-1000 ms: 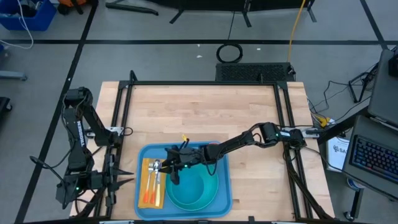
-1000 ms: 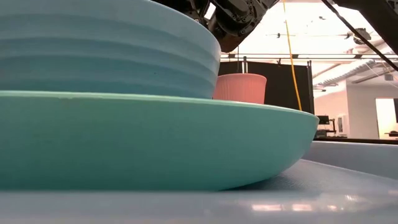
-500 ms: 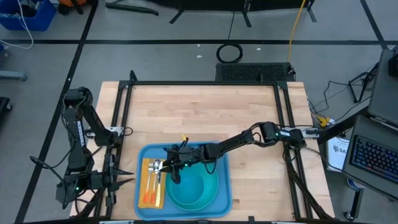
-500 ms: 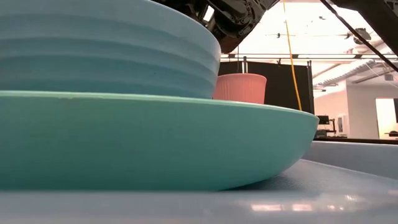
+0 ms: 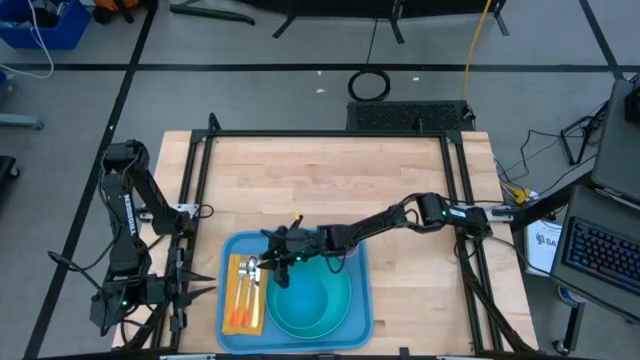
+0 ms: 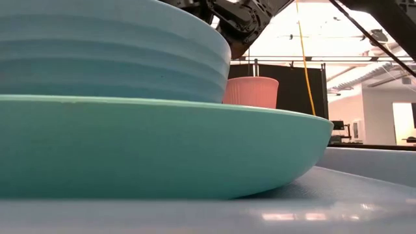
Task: Set up tray
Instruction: Put the yellow table knife on the yellow table napkin to the right of the orange spoon
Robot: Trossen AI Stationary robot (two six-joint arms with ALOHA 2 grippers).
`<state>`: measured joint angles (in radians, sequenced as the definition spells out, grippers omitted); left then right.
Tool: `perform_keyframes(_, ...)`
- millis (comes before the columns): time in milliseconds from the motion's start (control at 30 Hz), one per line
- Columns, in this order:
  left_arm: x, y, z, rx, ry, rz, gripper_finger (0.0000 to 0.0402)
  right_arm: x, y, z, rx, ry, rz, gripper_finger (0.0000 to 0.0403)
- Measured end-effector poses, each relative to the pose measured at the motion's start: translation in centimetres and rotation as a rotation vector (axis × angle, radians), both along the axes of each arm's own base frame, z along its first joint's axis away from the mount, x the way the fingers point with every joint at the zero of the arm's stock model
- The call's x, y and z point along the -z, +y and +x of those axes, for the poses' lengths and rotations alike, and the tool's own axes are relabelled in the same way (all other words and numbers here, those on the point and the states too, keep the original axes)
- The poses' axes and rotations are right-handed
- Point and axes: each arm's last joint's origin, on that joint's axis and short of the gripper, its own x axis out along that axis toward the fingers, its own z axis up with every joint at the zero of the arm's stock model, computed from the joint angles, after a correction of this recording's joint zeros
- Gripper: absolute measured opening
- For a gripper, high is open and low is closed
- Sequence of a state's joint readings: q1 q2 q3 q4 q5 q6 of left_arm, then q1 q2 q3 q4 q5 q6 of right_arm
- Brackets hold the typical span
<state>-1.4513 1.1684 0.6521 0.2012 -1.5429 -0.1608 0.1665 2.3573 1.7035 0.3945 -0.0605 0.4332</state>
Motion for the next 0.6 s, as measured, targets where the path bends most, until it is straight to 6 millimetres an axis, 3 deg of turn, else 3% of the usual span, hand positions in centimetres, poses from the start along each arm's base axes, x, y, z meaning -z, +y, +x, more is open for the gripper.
perform_keyframes(600,0.03,0.01,0.0,0.0,0.0,0.002,0.0081,0.43,-0.18,-0.13,0.011,0.048,-0.001,0.0103)
